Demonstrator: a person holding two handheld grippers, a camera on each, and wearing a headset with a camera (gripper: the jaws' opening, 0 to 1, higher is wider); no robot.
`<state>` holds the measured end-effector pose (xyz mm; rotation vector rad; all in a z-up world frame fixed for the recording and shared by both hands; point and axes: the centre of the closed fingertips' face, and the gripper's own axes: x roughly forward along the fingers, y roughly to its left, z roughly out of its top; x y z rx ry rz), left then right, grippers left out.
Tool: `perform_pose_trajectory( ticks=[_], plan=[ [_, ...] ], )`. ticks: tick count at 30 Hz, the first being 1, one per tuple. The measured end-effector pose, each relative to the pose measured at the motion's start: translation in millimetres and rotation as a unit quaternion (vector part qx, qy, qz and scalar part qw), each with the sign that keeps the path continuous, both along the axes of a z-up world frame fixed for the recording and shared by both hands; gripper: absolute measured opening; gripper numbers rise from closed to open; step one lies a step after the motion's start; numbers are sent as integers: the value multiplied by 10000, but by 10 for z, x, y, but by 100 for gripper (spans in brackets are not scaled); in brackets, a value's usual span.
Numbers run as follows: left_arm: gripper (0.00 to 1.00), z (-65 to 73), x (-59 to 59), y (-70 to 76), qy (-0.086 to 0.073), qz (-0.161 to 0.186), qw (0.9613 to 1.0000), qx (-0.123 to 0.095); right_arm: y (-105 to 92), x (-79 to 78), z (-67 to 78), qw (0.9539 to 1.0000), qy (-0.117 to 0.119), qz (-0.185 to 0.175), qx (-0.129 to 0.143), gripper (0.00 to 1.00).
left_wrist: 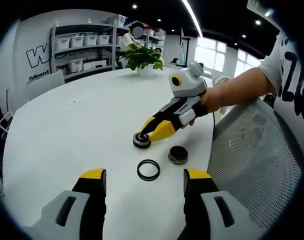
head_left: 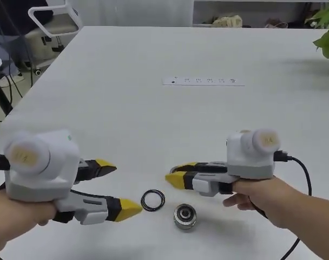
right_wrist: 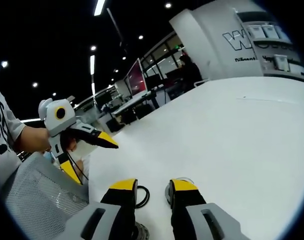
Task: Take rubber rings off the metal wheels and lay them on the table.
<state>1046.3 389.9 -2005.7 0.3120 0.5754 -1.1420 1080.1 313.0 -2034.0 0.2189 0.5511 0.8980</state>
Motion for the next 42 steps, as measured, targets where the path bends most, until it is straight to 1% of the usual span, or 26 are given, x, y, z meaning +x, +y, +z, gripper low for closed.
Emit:
perform_pose_trajectory(
  ticks=[7,13,19,22,29,37,42],
  plan=[
    [61,-1,39,-46,-12,-30,10000,23,-81,53,6,9998,-130,-90,-85,26],
    [61,0,97,-73,-29,-71,9999,68,-196,127,35,9994,-211,-257,-83,28],
    [60,-13,148,-111,-8,-73,9999,71,-307,165,-26,9984,-339,-317,-331,31],
    [60,-29,163,-131,-3,-93,9999,98,-325,161,-53,9982,-340,-305,-389,33],
    [60,-55,212,-170,-2,-116,9999,129,-317,135,-102,9975,-386,-194,-556,33],
    [60,-66,289,-253,-17,-136,9998,127,-322,107,-171,9959,-468,-15,-779,32],
    [60,-82,335,-303,-4,-149,9998,130,-327,74,-255,9927,-545,179,-1062,32]
  ],
)
